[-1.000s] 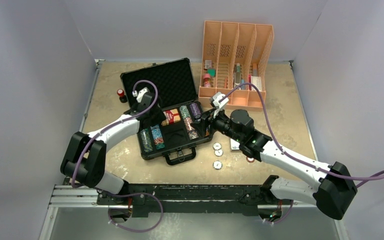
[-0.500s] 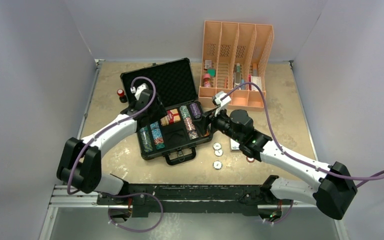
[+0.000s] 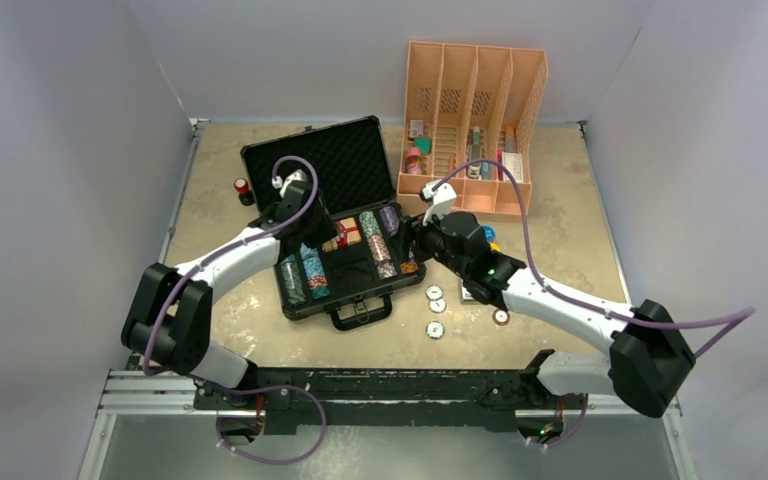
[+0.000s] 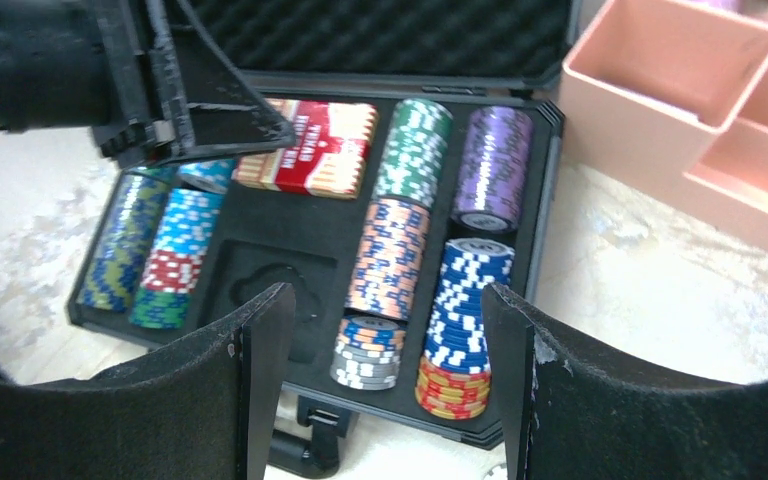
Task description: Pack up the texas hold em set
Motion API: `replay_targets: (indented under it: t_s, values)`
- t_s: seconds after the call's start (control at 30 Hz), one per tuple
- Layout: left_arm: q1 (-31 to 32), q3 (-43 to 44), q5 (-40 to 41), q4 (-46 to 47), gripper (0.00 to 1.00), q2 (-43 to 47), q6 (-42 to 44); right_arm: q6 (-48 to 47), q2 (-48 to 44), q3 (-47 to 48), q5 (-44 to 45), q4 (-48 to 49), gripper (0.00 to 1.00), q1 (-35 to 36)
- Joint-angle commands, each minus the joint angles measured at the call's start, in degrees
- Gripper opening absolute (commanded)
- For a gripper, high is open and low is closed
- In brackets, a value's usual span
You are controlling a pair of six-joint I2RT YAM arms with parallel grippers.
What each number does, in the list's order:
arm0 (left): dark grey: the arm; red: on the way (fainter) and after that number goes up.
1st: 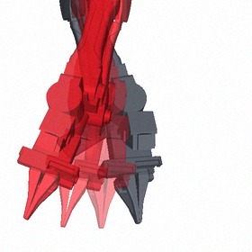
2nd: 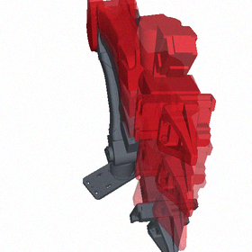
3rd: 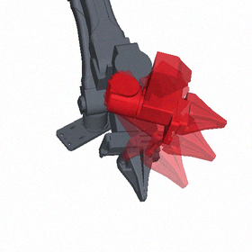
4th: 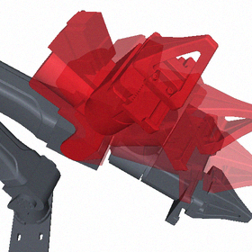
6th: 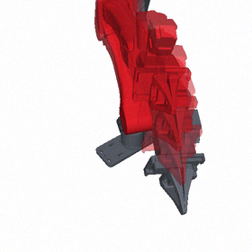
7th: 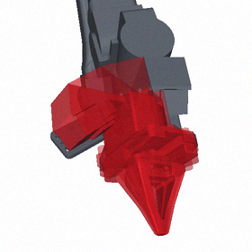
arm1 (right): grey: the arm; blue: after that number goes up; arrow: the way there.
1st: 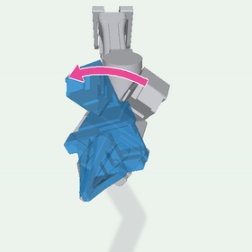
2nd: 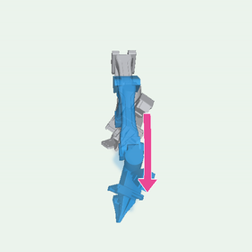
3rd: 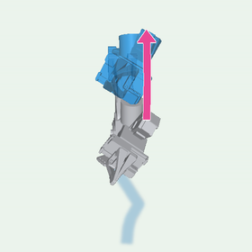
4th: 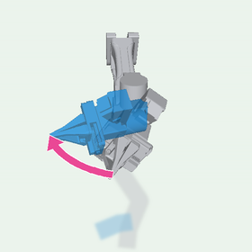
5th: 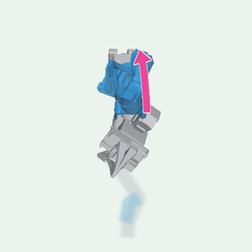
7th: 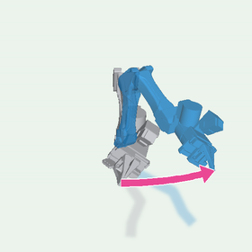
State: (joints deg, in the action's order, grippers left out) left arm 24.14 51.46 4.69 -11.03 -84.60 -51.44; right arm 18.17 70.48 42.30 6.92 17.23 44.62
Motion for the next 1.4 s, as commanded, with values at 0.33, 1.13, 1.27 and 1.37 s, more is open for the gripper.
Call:
replay_targets:
  t_s: [0.33, 1.13, 1.27, 1.37]
  values:
    - [1.1, -5.1, 9.0, -3.2, 0.32, -3.1, 3.1, 17.9, 6.9, 4.1, 6.0, -10.3, 0.78, -11.6]
    - [1.0, -1.2, -1.4, -8.2, 0.61, 27.5, 11.3, 32.1, 11.2, 1.7, 20.1, -34.6, 0.99, -16.0]
    - [1.0, -1.4, -1.5, -9.4, 0.61, 26.3, 11.5, 33.0, 13.2, 0.8, 18.4, -34.7, 0.99, -16.5]
    - [1.1, -2.0, -2.1, -8.6, 0.61, 26.3, 11.2, 33.9, 14.3, 0.7, 17.9, -35.6, 0.99, -16.9]
